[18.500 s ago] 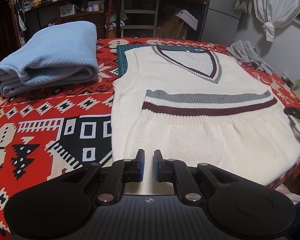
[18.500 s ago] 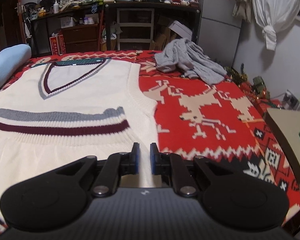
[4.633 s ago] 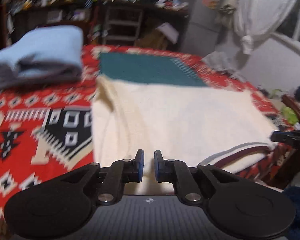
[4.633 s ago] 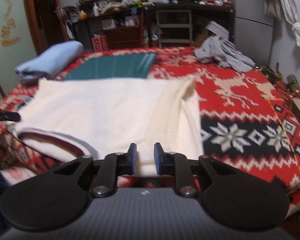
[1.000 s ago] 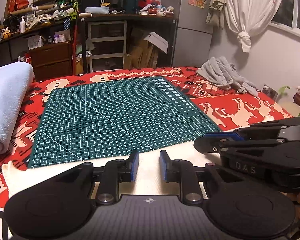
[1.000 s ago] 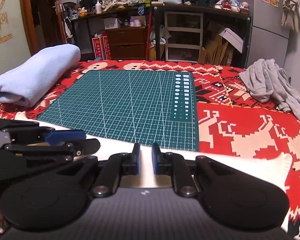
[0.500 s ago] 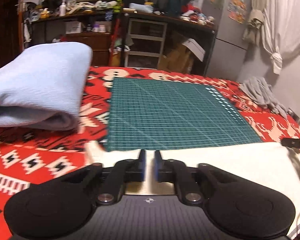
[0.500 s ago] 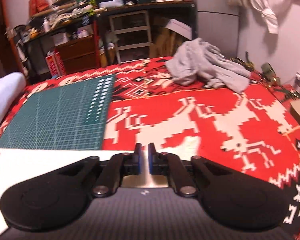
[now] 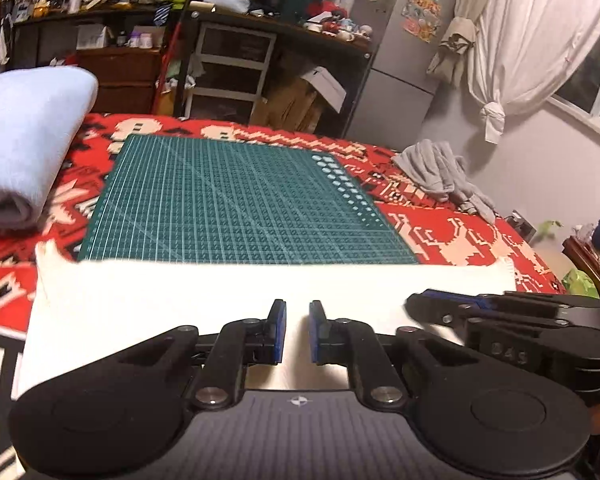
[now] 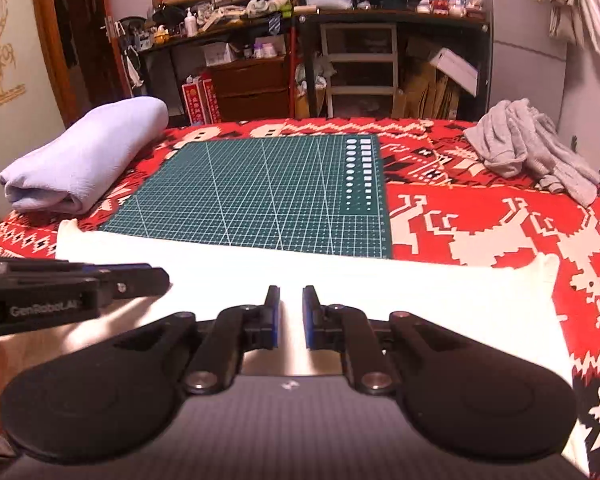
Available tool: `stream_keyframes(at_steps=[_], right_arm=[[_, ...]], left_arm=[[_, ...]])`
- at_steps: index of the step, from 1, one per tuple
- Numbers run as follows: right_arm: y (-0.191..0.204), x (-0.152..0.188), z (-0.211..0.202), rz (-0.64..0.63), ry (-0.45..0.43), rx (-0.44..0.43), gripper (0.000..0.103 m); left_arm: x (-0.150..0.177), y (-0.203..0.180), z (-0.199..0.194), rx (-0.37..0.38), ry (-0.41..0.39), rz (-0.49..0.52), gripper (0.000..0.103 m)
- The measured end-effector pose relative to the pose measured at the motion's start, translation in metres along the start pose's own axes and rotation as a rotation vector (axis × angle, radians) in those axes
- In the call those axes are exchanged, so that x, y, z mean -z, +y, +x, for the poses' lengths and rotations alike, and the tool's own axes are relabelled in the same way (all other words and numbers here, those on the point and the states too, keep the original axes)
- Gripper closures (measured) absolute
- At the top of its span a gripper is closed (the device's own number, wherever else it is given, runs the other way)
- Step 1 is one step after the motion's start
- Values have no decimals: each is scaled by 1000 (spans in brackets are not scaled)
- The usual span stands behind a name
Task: Fold clothes
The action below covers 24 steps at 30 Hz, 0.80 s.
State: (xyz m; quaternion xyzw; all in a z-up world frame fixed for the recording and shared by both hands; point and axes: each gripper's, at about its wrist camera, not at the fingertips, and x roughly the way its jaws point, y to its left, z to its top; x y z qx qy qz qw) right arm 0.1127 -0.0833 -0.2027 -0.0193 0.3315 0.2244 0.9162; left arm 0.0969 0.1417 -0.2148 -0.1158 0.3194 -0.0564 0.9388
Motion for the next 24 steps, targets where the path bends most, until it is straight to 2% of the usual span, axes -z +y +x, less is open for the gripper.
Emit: stream_keyframes(at_steps=[3,7,9,11,14,17,20,24], right_arm=[[-18,4,-8,33,-17,72,93],[-59,11,-23,119,-29,185,93],[-74,15,-29,152,-38,197,100],[-81,17,-34,167,-42,183,100],[-68,20,-41,125,-35,158,91],[-45,26,-45,69,-16,62,91],[-27,32,-49,18,3,2,91],[-36,37,-59,41,14,14,91]], left_arm=[[6,5,-10,-53,-18,41,91],[16,24,-31,-103,-29,17,91],[21,34,-42,-122,-31,5,91],[25,39,-51,-132,-23,0,93],[29,39,-61,-129,-5,2,93],[33,34,-66,-120,7,3,93],[37,28,-69,-102,19,22,92],[40,30,-76,-103,34,16,92]])
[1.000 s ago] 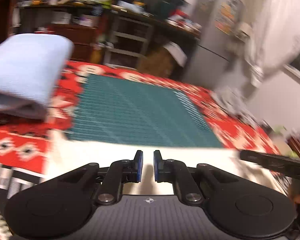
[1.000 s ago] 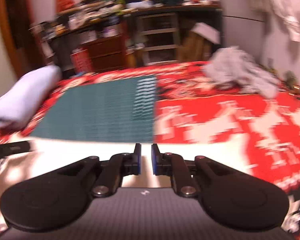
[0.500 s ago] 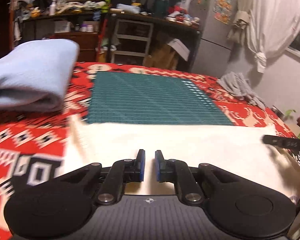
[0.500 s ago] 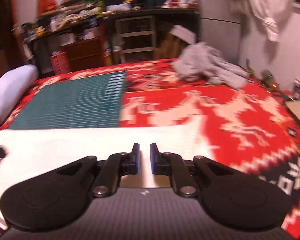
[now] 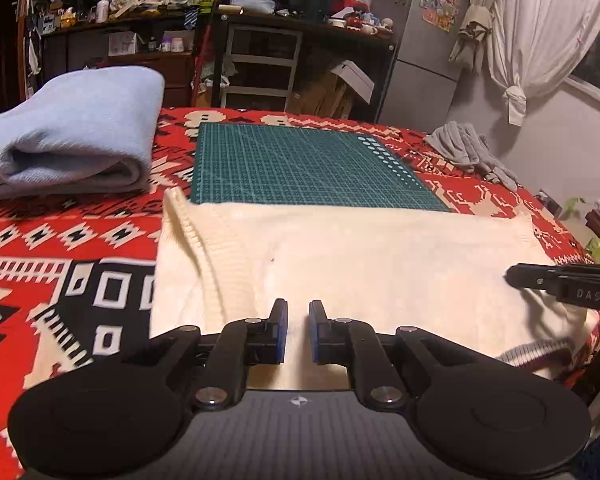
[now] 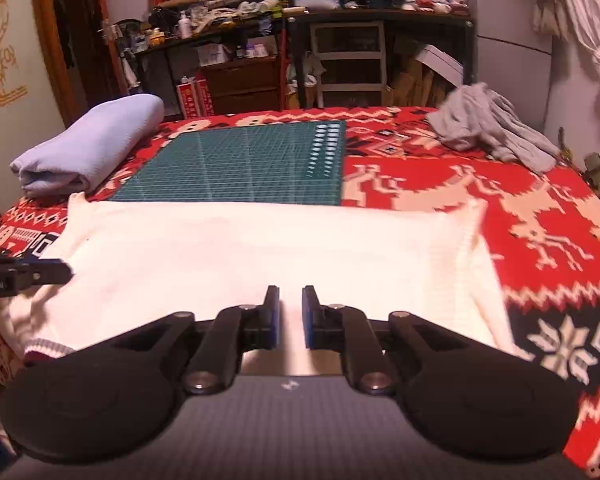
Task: Fold clothes
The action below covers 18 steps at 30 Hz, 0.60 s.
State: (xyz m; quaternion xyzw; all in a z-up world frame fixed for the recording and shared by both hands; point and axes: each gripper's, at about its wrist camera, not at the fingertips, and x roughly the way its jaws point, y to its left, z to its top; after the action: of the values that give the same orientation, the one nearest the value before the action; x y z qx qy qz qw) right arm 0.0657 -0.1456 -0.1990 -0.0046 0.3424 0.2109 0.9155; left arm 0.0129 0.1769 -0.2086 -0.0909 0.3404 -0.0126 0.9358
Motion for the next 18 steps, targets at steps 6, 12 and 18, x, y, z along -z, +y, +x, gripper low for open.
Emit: stream_keyframes(at_steps=[6,12,18], right_arm=[[-46,12,-24,105,11,74,93],[-19,15,-40,10,17,-23,90],[13,22,-36,-82,85,-77,92]], left_arm=[[10,7,-19,-12,4,29,92],[12,-9,-26,75,10,42,92],[19,-33,-19,97,88,133,92]])
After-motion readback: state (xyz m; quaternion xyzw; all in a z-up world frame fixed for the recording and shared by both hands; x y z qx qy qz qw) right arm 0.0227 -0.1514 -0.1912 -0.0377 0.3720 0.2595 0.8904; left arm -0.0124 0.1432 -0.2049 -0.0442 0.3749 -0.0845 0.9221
